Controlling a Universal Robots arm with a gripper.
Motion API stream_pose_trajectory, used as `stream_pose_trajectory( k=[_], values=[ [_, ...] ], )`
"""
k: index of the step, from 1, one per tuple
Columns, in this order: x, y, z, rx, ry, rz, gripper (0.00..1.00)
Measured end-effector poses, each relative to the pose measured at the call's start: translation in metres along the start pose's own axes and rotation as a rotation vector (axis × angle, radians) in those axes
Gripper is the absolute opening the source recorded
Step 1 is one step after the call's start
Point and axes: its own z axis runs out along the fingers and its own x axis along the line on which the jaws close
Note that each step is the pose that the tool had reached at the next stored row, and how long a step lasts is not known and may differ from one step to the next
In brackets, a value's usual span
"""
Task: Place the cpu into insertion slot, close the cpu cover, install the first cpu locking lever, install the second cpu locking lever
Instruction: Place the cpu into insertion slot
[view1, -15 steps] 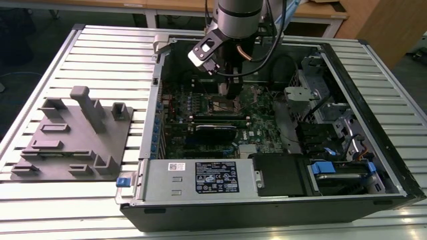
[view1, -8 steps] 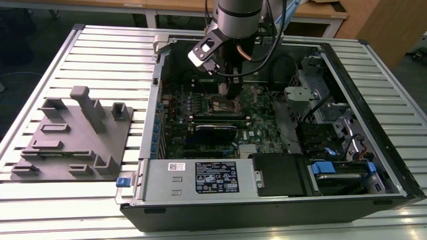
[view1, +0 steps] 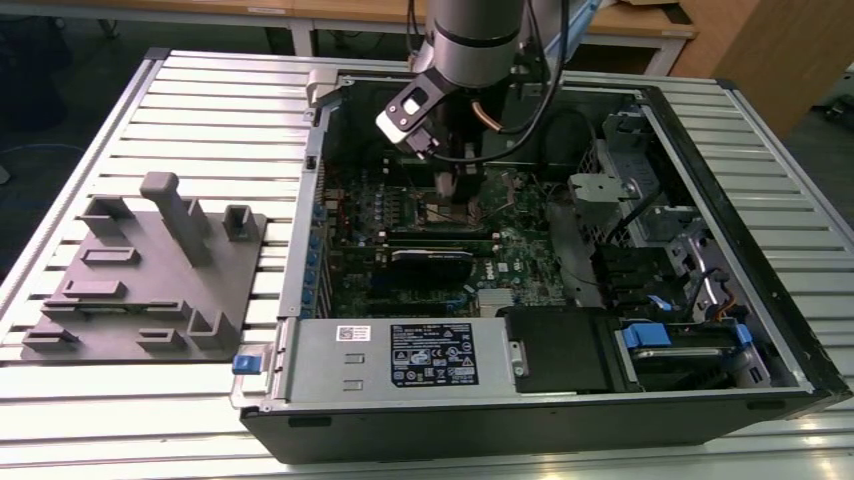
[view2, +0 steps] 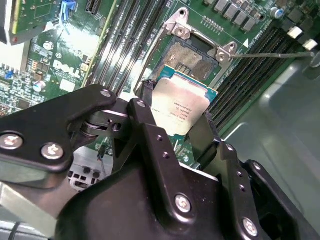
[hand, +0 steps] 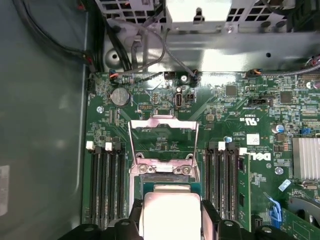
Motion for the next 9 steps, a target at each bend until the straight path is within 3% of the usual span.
stream_pose_trajectory(
  k=[3, 9],
  values=[
    [-0.0003, -0.0009, 0.0055, 0.0007, 0.0036, -0.023, 0.54],
    [-0.0008, -0.0019, 0.0134, 0.0007, 0.0048, -0.022, 0.54]
  ],
)
